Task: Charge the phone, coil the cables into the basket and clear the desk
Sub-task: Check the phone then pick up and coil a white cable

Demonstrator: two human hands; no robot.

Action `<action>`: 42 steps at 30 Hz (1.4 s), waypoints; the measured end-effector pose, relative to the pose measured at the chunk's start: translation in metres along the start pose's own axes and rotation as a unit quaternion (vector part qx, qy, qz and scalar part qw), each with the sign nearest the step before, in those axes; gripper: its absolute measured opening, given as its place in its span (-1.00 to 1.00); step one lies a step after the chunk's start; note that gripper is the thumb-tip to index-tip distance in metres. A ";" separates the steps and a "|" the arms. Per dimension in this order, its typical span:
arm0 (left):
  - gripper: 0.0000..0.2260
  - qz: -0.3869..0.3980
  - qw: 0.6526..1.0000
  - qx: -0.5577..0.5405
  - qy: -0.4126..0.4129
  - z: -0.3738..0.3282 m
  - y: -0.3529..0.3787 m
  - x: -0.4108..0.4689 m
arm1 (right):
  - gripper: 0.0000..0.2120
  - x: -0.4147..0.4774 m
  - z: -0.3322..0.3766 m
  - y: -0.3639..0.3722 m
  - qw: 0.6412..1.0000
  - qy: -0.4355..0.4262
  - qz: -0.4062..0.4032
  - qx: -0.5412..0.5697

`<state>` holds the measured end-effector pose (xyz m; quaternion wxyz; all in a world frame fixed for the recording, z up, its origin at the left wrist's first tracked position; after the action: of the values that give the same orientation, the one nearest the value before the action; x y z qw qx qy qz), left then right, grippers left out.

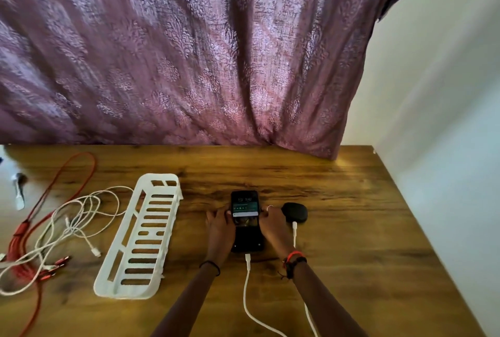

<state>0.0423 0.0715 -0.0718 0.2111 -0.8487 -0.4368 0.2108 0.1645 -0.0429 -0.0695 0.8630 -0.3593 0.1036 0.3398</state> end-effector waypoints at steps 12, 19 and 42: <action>-0.67 0.042 0.993 -0.091 -0.056 0.009 0.009 -0.002 | -0.75 -0.002 -0.003 0.001 0.998 -0.016 0.002 0.067; -0.68 0.046 0.982 -0.164 -0.078 0.012 0.009 -0.007 | -0.66 -0.003 -0.003 -0.005 0.996 -0.006 0.004 0.090; -0.63 0.050 0.953 -0.269 -0.129 0.015 0.015 -0.025 | -0.72 -0.017 -0.012 -0.017 0.992 -0.004 -0.034 0.119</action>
<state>0.0306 0.0457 -0.0882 -0.0942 -0.8605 -0.4575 0.2033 0.1634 -0.0687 -0.0614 0.9112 -0.2556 0.1277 0.2967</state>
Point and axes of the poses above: each hand's wrist, its own x-axis towards the middle knuckle, its own y-axis out of the palm, z = x × y, the point moved 9 cm from there along x, towards the middle knuckle, and after that the axes turned 2 degrees about z, right-handed, at the moved point
